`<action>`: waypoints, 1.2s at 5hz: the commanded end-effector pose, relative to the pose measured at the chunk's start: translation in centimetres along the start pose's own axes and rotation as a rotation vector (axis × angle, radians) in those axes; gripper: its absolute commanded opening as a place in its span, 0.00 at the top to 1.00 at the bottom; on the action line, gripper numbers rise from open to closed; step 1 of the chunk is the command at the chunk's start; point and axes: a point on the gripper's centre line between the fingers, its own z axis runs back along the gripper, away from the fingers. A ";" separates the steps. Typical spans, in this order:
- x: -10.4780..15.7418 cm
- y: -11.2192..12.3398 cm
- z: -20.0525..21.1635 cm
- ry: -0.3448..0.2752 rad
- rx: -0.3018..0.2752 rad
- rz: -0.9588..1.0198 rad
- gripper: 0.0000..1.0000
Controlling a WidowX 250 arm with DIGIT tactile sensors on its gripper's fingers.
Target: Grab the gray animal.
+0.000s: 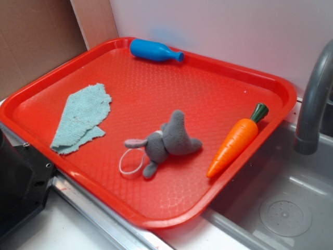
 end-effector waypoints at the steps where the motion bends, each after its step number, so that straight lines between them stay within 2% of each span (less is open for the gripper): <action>1: 0.0 0.0 0.0 0.000 0.000 0.000 0.00; 2: 0.1 -0.3 -0.5 -0.013 -0.004 0.044 0.00; 3: 0.5 -1.1 -1.4 -0.039 0.019 0.051 0.00; 5: -0.4 -4.6 -4.1 -0.127 0.024 0.028 0.00; 6: -0.1 -6.0 -6.8 -0.141 0.043 0.000 0.00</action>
